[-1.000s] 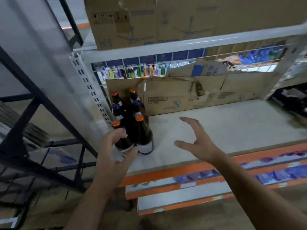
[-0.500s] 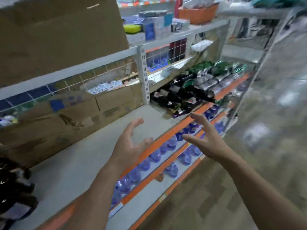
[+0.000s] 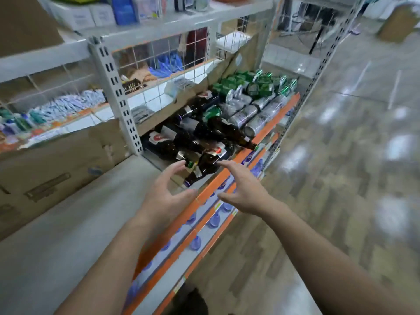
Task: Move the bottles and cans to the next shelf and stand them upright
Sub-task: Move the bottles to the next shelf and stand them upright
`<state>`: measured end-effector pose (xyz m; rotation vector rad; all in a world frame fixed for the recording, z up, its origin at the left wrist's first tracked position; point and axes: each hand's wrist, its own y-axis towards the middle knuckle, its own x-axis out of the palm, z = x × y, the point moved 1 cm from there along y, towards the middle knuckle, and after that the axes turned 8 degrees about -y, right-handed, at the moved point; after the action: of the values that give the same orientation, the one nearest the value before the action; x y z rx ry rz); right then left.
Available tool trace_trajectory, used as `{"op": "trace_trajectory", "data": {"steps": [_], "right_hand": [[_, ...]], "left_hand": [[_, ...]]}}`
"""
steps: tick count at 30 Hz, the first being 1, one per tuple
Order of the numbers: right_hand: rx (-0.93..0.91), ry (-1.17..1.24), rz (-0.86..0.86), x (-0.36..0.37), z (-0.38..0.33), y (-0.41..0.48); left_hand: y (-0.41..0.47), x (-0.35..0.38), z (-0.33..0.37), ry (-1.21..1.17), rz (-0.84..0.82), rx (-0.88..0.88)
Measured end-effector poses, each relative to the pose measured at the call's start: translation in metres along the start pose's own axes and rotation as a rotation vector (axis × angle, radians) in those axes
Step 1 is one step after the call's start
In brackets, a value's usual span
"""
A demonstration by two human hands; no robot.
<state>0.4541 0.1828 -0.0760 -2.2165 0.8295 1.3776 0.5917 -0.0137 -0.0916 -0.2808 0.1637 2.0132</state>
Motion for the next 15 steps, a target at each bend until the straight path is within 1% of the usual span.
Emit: {"op": "trace_trajectory", "data": {"steps": [5, 10, 12, 15], "right_hand": [[0.024, -0.274, 0.008, 0.023, 0.031, 0.059], [-0.130, -0.479, -0.086, 0.038, 0.055, 0.124], [-0.193, -0.545, -0.090, 0.044, 0.062, 0.143], [-0.312, -0.627, -0.081, 0.052, 0.069, 0.156]], "left_hand": [[0.037, 0.009, -0.022, -0.017, 0.022, -0.112], [0.056, 0.020, -0.044, 0.070, 0.035, -0.175], [0.058, 0.022, -0.048, 0.079, 0.078, -0.208], [0.055, 0.028, -0.043, 0.054, 0.190, -0.244]]}}
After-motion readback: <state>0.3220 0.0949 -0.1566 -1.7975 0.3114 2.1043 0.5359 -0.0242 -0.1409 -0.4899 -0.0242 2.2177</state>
